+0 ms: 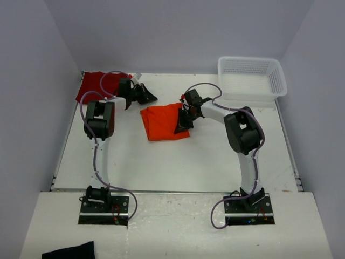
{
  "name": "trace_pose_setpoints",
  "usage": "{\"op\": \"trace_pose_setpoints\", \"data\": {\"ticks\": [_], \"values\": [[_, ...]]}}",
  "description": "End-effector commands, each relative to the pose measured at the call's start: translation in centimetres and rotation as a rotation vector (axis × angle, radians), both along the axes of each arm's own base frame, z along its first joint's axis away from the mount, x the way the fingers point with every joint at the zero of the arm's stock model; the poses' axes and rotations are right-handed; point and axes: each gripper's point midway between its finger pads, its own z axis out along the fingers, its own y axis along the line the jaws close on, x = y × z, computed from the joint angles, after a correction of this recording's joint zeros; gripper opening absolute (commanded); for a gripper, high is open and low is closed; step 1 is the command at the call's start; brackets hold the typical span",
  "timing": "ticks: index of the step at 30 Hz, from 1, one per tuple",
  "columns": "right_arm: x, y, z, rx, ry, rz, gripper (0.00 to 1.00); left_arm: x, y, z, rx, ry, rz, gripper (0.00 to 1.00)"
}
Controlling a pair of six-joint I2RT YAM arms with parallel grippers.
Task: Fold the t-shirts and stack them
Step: Fold the long partially folded tshirt into a neat square
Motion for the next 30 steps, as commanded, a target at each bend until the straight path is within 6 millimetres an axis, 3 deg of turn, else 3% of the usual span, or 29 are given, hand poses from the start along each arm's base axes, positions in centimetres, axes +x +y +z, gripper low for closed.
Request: {"op": "trace_pose_setpoints", "data": {"ticks": [1, 2, 3, 5, 6, 8, 9, 10, 11, 12, 14, 15, 17, 18, 22, 25, 30], "values": [[-1.7, -0.1, 1.7, -0.028, -0.052, 0.022, 0.0, -0.3, 0.8, 1.6, 0.025, -0.05, -0.012, 0.0], [-2.0, 0.0, 2.2, -0.023, -0.069, 0.029, 0.0, -0.6, 0.8, 2.3, 0.021, -0.061, -0.014, 0.0], [-2.5, 0.1, 2.6, -0.02, -0.081, 0.033, 0.0, -0.8, 0.7, 4.7, 0.012, -0.103, -0.016, 0.0], [-3.7, 0.3, 4.2, -0.008, -0.13, 0.045, 0.0, -2.1, 0.5, 5.9, 0.008, -0.113, -0.024, 0.0], [-5.0, 0.1, 4.1, -0.014, -0.127, 0.056, 0.0, -2.6, 0.4, 9.2, 0.006, -0.168, -0.025, 0.0], [-5.5, 0.5, 6.9, 0.021, -0.2, 0.063, 0.0, -4.4, 0.0, 10.4, 0.021, -0.178, -0.032, 0.0], [-6.5, 0.8, 7.5, 0.028, -0.21, 0.083, 0.0, -5.1, -0.2, 13.1, 0.024, -0.223, -0.031, 0.0], [-6.8, 1.0, 8.4, 0.042, -0.231, 0.09, 0.0, -5.9, -0.7, 13.5, 0.036, -0.22, -0.033, 0.0], [-7.0, 1.1, 10.1, 0.059, -0.267, 0.094, 0.0, -7.0, -0.8, 13.4, 0.043, -0.209, -0.031, 0.0], [-6.7, 1.1, 10.9, 0.053, -0.296, 0.091, 0.0, -8.1, -1.5, 15.4, 0.04, -0.244, -0.04, 0.0], [-6.4, 0.6, 11.8, 0.027, -0.315, 0.084, 0.0, -9.6, -1.8, 15.2, 0.064, -0.224, -0.023, 0.0], [-5.0, 0.2, 12.6, -0.011, -0.362, 0.066, 0.0, -10.7, -2.6, 16.6, 0.062, -0.25, -0.038, 0.0], [-4.0, -0.4, 12.5, -0.04, -0.363, 0.055, 0.01, -12.3, -3.3, 15.6, 0.083, -0.218, -0.045, 0.0], [-2.2, -0.6, 12.5, -0.047, -0.362, 0.04, 0.01, -13.1, -3.8, 15.7, 0.088, -0.214, -0.051, 0.0], [0.5, -1.0, 10.9, -0.035, -0.29, 0.042, 0.0, -16.7, -6.5, 12.8, 0.119, -0.147, -0.108, 0.0], [1.8, -0.6, 9.8, -0.011, -0.273, 0.074, 0.0, -18.9, -6.9, 9.7, 0.143, -0.08, -0.132, 0.0], [3.5, 0.0, 8.4, 0.039, -0.24, 0.103, 0.0, -20.2, -6.6, 7.2, 0.171, -0.043, -0.143, 0.0]]}}
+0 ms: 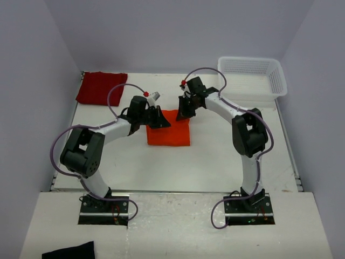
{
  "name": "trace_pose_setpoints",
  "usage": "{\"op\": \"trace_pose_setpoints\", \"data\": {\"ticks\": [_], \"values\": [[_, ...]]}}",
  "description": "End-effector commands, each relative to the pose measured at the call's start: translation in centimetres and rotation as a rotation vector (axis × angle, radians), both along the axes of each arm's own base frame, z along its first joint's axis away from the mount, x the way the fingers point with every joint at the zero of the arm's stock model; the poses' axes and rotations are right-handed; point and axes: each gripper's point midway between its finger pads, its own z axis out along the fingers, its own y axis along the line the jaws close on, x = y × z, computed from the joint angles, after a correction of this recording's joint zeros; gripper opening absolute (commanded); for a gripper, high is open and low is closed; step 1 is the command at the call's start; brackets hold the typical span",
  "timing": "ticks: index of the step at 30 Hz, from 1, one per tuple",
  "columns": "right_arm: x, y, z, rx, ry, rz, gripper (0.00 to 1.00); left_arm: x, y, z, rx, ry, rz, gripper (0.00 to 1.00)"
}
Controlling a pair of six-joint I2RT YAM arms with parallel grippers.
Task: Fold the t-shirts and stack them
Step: Fold the long partially folded tshirt into a neat square
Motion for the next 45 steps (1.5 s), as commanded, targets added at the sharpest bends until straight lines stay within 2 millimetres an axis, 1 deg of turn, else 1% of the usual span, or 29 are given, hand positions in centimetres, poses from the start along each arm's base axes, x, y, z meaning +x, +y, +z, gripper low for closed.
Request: {"op": "trace_pose_setpoints", "data": {"ticks": [1, 2, 4, 5, 7, 8, 11, 12, 14, 15, 18, 21, 25, 28, 29, 31, 32, 33, 34, 35, 37, 38, 39, 40, 41, 42, 43, 44, 45], "values": [[0.5, 1.0, 1.0, 0.055, 0.015, 0.058, 0.0, 0.5, 0.5, -0.4, 0.029, -0.043, 0.005, 0.0], [0.6, 0.9, -0.1, 0.06, 0.051, 0.053, 0.0, 0.3, 0.6, -0.7, 0.034, -0.039, 0.004, 0.0], [1.3, 0.6, -0.6, 0.061, 0.078, 0.021, 0.0, 0.0, 0.8, -1.4, 0.045, -0.027, 0.006, 0.0], [1.4, 0.3, -1.9, 0.042, 0.114, 0.003, 0.0, -0.1, 0.9, -1.6, 0.05, -0.024, 0.006, 0.0], [1.9, 0.0, -2.2, 0.024, 0.135, -0.015, 0.0, -0.6, 1.2, -2.4, 0.066, 0.0, 0.01, 0.0], [2.1, -0.2, -3.0, 0.008, 0.149, -0.027, 0.0, -0.8, 1.5, -2.7, 0.078, 0.009, 0.014, 0.0], [2.8, -1.0, -3.6, -0.023, 0.165, -0.078, 0.0, -1.9, 3.0, -5.0, 0.156, 0.075, 0.063, 0.0], [3.0, -1.3, -3.7, -0.023, 0.171, -0.093, 0.0, -2.6, 3.9, -6.3, 0.197, 0.111, 0.084, 0.0], [3.6, -1.2, -3.2, -0.005, 0.165, -0.096, 0.0, -3.1, 4.7, -7.5, 0.235, 0.139, 0.107, 0.0], [3.4, -1.4, -4.0, -0.019, 0.198, -0.101, 0.0, -4.2, 5.5, -8.8, 0.274, 0.192, 0.116, 0.0], [4.0, -1.9, -4.7, -0.052, 0.219, -0.126, 0.0, -5.5, 6.3, -10.4, 0.317, 0.254, 0.119, 0.0], [4.4, -2.1, -4.5, -0.038, 0.236, -0.136, 0.0, -6.4, 6.7, -11.0, 0.33, 0.274, 0.119, 0.0], [4.9, -2.8, -4.9, -0.043, 0.253, -0.16, 0.0, -7.1, 7.3, -11.1, 0.349, 0.271, 0.119, 0.0], [5.1, -3.0, -4.6, -0.04, 0.207, -0.12, 0.0, -7.0, 7.4, -9.9, 0.341, 0.228, 0.115, 0.0], [4.7, -3.2, -4.1, -0.035, 0.186, -0.112, 0.0, -6.7, 7.2, -8.6, 0.325, 0.189, 0.124, 0.0], [5.6, -2.9, -2.5, -0.007, 0.099, -0.096, 0.0, -6.1, 7.3, -7.2, 0.332, 0.128, 0.151, 0.0], [5.4, -2.9, -1.1, 0.006, 0.059, -0.081, 0.0, -5.7, 7.1, -5.6, 0.32, 0.079, 0.161, 0.0], [6.1, -2.7, -0.1, 0.023, 0.008, -0.08, 0.0, -5.3, 7.3, -4.6, 0.324, 0.053, 0.187, 0.0], [6.1, -2.8, 0.7, 0.027, -0.015, -0.072, 0.0, -5.0, 7.4, -3.7, 0.323, 0.032, 0.202, 0.0], [6.3, -2.8, 1.6, 0.028, -0.048, -0.053, 0.0, -4.6, 7.5, -2.1, 0.313, -0.004, 0.22, 0.09], [6.0, -3.0, 3.0, 0.023, -0.066, -0.033, 0.0, -4.0, 7.7, 0.1, 0.312, -0.041, 0.241, 0.2], [5.9, -3.0, 3.7, 0.027, -0.079, -0.02, 0.0, -3.8, 7.7, 1.5, 0.302, -0.069, 0.249, 0.29], [5.5, -3.0, 5.2, 0.041, -0.099, -0.014, 0.0, -3.3, 7.9, 2.8, 0.302, -0.086, 0.271, 0.33], [5.2, -3.0, 6.2, 0.058, -0.111, -0.013, 0.0, -3.1, 8.2, 3.4, 0.312, -0.09, 0.287, 0.37], [4.1, -3.1, 6.0, 0.065, -0.089, -0.015, 0.0, -2.9, 8.4, 4.1, 0.32, -0.097, 0.301, 0.43], [3.6, -2.9, 9.1, 0.107, -0.154, -0.011, 0.0, -2.6, 8.8, 4.9, 0.345, -0.098, 0.317, 0.48], [2.6, -2.7, 10.0, 0.134, -0.163, 0.0, 0.0, -2.5, 9.2, 5.1, 0.369, -0.087, 0.331, 0.51], [0.8, -2.7, 9.2, 0.14, -0.132, 0.004, 0.0, -2.4, 9.4, 5.3, 0.398, -0.065, 0.331, 0.61], [-0.3, -2.7, 12.3, 0.177, -0.206, 0.017, 0.0, -2.4, 9.4, 5.3, 0.412, -0.069, 0.314, 0.66]]}}
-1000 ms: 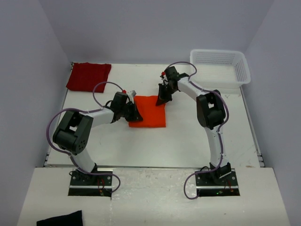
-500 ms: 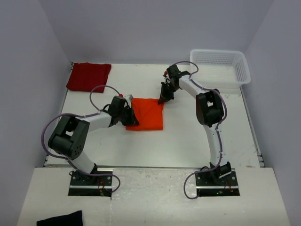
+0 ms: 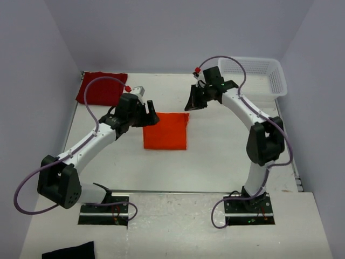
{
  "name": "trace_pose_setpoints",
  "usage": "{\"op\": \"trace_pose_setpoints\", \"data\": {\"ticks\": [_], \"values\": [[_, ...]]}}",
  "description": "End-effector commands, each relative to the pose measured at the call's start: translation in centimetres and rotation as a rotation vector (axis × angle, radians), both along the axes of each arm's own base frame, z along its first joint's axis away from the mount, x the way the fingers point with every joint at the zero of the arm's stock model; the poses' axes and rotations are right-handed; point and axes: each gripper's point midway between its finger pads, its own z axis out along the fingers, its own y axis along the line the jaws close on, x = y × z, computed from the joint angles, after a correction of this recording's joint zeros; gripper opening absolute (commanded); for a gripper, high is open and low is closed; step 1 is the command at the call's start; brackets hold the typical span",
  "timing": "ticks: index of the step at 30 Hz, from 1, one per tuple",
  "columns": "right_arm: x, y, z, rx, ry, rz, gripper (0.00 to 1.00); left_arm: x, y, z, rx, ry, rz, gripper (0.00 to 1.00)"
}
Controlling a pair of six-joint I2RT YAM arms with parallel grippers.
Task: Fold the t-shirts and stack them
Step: Fold the long partially folded tshirt into a neat square
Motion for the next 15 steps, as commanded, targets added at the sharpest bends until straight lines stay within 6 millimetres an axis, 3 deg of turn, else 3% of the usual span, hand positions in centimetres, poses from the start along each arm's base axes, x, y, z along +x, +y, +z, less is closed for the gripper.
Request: {"op": "trace_pose_setpoints", "data": {"ticks": [1, 2, 3, 4, 5, 7, 8, 10, 13, 15], "values": [[-3.6, 0.7, 7.5, 0.108, -0.168, 0.055, 0.0, 0.1, 1.5, 0.4, 0.103, 0.038, 0.031, 0.78], [-5.3, 0.5, 6.5, 0.096, -0.138, 0.057, 0.0, 0.4, 1.9, 0.6, 0.111, 0.044, 0.039, 0.82], [-6.2, 0.5, 7.2, 0.108, -0.161, 0.063, 0.0, 0.5, 1.9, 0.6, 0.117, 0.049, 0.023, 0.84], [-7.6, 0.3, 9.2, 0.129, -0.207, 0.073, 0.0, 0.7, 2.1, 0.0, 0.126, 0.068, 0.018, 0.86], [-9.2, 0.3, 8.3, 0.116, -0.19, 0.08, 0.0, 1.2, 3.1, -0.1, 0.133, 0.075, 0.033, 0.87], [-11.7, 0.3, 9.9, 0.134, -0.241, 0.107, 0.01, 1.8, 4.1, -1.1, 0.15, 0.112, 0.04, 0.86], [-12.5, 0.0, 8.9, 0.119, -0.231, 0.104, 0.01, 2.2, 5.3, -1.6, 0.153, 0.125, 0.053, 0.84], [-14.5, 0.0, 9.5, 0.139, -0.257, 0.126, 0.01, 2.8, 6.8, -2.7, 0.163, 0.156, 0.072, 0.79], [-16.4, -0.1, 7.1, 0.124, -0.232, 0.153, 0.0, 3.6, 7.5, -4.1, 0.187, 0.181, 0.043, 0.79], [-17.0, -0.2, 6.6, 0.123, -0.234, 0.165, 0.0, 3.8, 7.0, -4.9, 0.189, 0.2, -0.018, 0.8]]}}
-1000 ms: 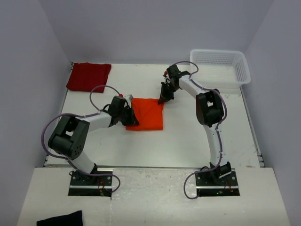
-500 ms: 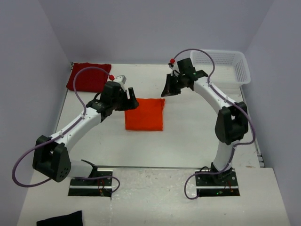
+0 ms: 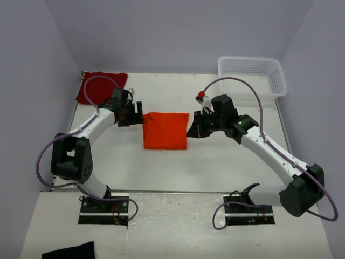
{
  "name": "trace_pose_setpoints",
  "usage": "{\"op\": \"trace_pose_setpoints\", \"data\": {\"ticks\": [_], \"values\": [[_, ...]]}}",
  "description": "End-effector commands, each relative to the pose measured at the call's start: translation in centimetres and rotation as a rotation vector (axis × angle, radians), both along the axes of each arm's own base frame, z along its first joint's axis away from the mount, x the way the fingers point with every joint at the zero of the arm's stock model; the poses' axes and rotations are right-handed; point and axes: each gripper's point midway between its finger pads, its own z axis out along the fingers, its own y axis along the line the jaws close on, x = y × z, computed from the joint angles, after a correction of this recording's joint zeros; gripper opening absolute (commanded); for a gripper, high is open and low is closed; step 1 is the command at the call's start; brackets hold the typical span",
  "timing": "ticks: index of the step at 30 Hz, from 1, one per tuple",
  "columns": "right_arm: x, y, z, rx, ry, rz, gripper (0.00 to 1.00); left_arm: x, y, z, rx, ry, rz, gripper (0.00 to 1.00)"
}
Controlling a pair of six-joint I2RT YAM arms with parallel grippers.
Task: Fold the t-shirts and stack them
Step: Fold the long partially folded tshirt into a neat square, then put the neatly folded tshirt into the corner of the board with the left arm
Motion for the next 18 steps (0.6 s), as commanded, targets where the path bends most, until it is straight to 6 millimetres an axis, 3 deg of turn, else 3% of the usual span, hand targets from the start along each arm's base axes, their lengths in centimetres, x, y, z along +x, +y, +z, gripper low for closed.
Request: {"op": "trace_pose_setpoints", "data": {"ticks": [1, 6, 14, 18], "values": [[-0.4, -0.1, -1.7, -0.011, -0.008, 0.006, 0.0, 0.9, -1.1, 0.4, -0.018, -0.005, -0.137, 0.79], [-1.4, 0.2, -2.1, -0.001, -0.014, 0.04, 0.0, 0.2, -3.4, 0.0, -0.134, 0.005, -0.327, 0.84], [-2.7, 0.8, -2.7, -0.004, -0.009, 0.078, 0.0, 0.4, -1.3, -0.5, -0.262, 0.028, -0.319, 1.0], [-3.1, 0.7, -2.6, 0.007, -0.022, 0.078, 0.0, 0.2, -1.3, -1.3, -0.297, 0.063, -0.326, 1.0]]}}
